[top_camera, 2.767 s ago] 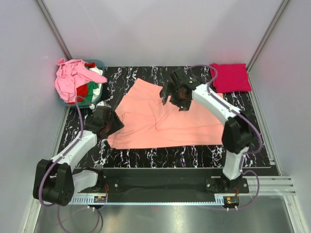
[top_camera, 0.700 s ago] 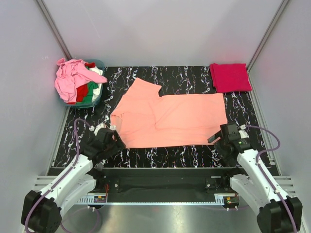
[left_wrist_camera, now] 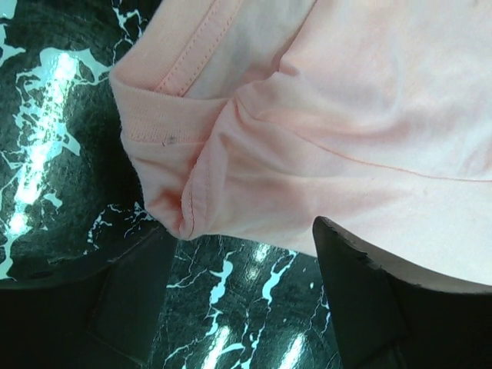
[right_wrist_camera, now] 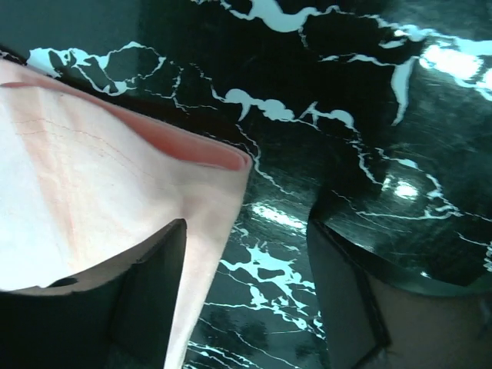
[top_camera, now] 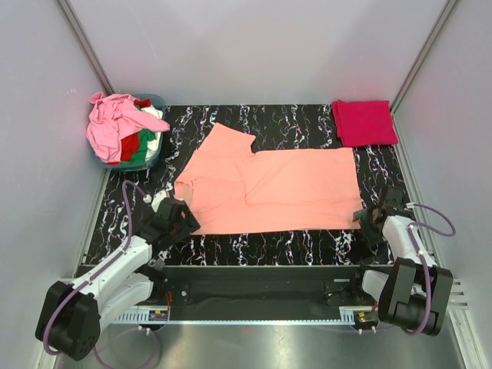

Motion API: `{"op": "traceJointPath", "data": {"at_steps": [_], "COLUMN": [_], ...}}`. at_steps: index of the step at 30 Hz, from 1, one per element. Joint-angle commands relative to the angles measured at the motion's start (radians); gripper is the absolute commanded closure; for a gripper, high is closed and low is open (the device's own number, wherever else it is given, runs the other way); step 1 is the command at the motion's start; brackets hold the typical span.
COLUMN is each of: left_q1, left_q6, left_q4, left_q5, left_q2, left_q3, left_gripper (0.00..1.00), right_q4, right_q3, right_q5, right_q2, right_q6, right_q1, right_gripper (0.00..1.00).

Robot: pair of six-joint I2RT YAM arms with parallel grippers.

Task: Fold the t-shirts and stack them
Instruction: Fold the tshirt

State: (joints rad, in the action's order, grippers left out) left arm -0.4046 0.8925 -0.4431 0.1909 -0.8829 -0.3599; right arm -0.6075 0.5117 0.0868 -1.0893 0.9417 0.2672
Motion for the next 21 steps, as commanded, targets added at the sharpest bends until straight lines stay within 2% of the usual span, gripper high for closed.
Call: {"op": "traceJointPath", "data": {"at_steps": [1, 6, 10, 13, 14, 16, 17, 20, 21], "left_q1": [0.006, 0.038, 0.041, 0.046, 0.053, 0.065, 0.070, 0.084, 0.085], "left_q6": [0.016, -0.006, -0.015, -0.018, -0.023, -0.033, -0.038, -0.041, -0.040], "left_q4": [0.009, 0.033, 0.046, 0.049, 0.047, 0.044, 0.040, 0.021, -0.002], "left_q5": [0.045, 0.064, 0.076, 0.087, 0.087, 0.093, 0.094, 0.094, 0.091], "left_q2": [-0.036, -0.054, -0.083, -0.100, -0.105, -0.103, -0.096, -0.067, -0.056], "left_q3": [0.001, -0.001, -0.020, -0.037, -0.045, -0.053, -0.054, -0.059, -0.065], "left_gripper": [0.23, 0.29, 0.42, 0.56, 0.65, 0.74, 0.84, 0.99, 1.00], "right_q4": [0.072, 0.115, 0.170, 0.190, 0.193, 0.189, 0.189, 0.170, 0.137], "right_q3": [-0.007, -0.022, -0.027, -0.013, -0.010, -0.001, 0.002, 0.022, 0.030], "right_q5": [-0.071, -0.084, -0.128, -0.144, -0.151, -0.153, -0.153, -0.147, -0.142], "right_q2": [-0.021, -0.055, -0.089, -0.115, -0.121, -0.123, -0.121, -0.104, -0.089], "right_q6": [-0.046, -0.047, -0.057, -0.073, -0.078, -0.083, -0.084, -0.103, -0.109], "right_q1": [0.020, 0.021, 0.027, 0.030, 0.032, 0.035, 0.036, 0.043, 0.043], "right_gripper": [0.30, 0.39, 0.67, 0.71, 0.77, 0.84, 0.87, 1.00, 1.00]}}
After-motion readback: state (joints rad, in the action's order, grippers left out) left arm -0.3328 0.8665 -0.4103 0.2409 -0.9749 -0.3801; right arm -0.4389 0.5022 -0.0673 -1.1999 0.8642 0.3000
